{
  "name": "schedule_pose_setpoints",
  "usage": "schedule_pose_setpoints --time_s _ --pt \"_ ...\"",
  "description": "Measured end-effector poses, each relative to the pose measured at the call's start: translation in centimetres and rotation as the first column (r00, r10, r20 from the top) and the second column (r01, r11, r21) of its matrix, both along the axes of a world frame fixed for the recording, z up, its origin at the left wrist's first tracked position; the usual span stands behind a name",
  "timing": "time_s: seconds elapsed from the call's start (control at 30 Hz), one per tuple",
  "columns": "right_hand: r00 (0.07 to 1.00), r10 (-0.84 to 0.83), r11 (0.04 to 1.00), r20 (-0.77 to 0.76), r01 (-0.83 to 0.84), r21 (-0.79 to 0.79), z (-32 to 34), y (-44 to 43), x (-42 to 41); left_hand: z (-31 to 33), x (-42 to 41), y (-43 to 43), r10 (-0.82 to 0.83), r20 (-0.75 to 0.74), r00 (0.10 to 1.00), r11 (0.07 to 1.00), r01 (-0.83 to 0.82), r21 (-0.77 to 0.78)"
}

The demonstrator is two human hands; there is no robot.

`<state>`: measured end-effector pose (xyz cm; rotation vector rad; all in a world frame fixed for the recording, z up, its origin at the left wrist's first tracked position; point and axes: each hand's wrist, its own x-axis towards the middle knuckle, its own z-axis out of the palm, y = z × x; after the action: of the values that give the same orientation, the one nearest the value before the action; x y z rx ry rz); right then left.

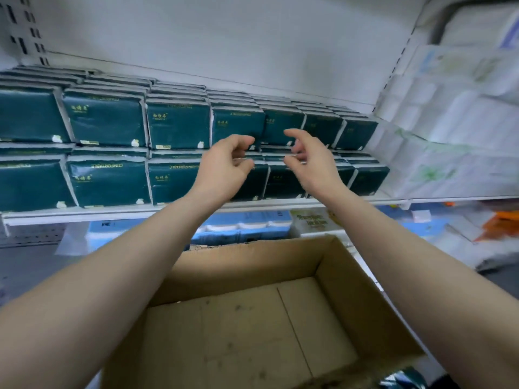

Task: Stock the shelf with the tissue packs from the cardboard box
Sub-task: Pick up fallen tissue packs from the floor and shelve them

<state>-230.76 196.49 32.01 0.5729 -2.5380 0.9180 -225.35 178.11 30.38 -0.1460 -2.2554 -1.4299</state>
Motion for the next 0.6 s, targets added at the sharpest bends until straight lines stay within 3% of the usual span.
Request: schedule_pose_setpoints --time_s 0.2,0.4,0.6 --pt "0.997 -0.046 0.999 0.054 0.047 -0.013 -5.0 5.0 3.7 -3.8 2.2 4.9 -0.124 0.056 0.991 0.992 0.124 0.003" --pt "0.979 -0.063 0.997 0.192 0.069 -0.027 -12.2 10.3 1.7 -10.6 -0.3 10.0 -0.241 0.171 0.955 0.97 0.245 -0.003" --pt "0.94 -0.14 0.988 0.311 0.151 -0.012 -14.9 16.6 -0.2 -14.5 -3.5 15.6 -0.385 0.363 0.849 0.916 0.398 0.041"
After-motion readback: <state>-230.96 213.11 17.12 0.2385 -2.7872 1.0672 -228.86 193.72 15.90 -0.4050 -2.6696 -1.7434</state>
